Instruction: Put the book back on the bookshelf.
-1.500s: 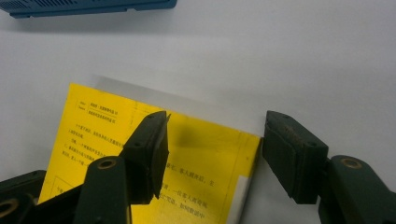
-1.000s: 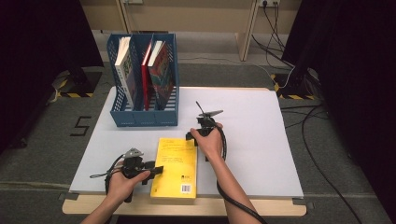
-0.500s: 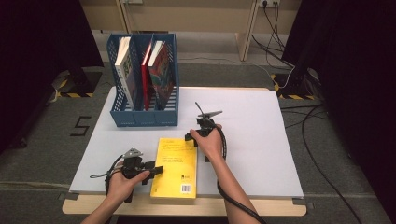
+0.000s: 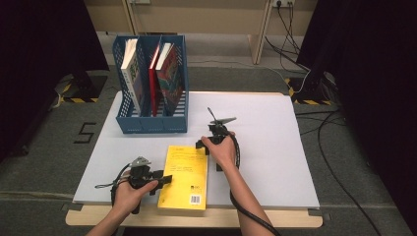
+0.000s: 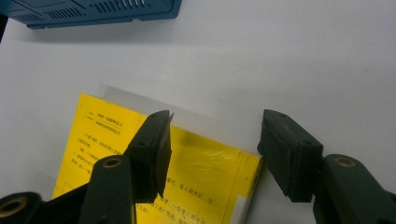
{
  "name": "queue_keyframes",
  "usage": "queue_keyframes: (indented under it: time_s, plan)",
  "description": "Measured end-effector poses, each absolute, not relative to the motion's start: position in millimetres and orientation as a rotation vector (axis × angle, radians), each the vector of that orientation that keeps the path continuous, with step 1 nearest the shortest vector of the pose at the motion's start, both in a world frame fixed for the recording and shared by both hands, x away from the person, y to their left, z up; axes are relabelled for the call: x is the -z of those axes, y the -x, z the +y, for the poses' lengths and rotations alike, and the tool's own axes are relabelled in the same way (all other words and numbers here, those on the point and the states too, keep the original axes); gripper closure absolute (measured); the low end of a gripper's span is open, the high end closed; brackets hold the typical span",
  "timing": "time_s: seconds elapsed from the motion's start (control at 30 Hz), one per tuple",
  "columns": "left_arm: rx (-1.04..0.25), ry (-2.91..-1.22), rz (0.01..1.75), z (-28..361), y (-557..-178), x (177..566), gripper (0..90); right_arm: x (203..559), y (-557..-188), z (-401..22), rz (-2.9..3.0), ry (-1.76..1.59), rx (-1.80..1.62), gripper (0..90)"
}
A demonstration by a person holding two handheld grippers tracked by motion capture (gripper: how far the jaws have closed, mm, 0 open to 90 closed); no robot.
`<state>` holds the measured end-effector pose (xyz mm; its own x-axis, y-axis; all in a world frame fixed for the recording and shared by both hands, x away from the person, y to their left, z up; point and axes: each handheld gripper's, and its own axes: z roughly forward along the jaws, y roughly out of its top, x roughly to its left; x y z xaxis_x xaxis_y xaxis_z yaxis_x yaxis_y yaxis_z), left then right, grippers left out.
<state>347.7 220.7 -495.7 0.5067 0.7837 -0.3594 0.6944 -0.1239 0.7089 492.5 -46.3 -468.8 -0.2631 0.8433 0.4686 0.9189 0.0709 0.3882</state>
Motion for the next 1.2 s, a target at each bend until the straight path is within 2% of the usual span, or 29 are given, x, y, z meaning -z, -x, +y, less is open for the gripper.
queue_keyframes:
  time_s: [1.2]
  plan:
    - [-0.128, -1.884, 1.206, 216.0, -344.4, 494.3, 46.0, 467.1, -488.9, -53.3, -2.171, 1.865, 0.904, 43.0]
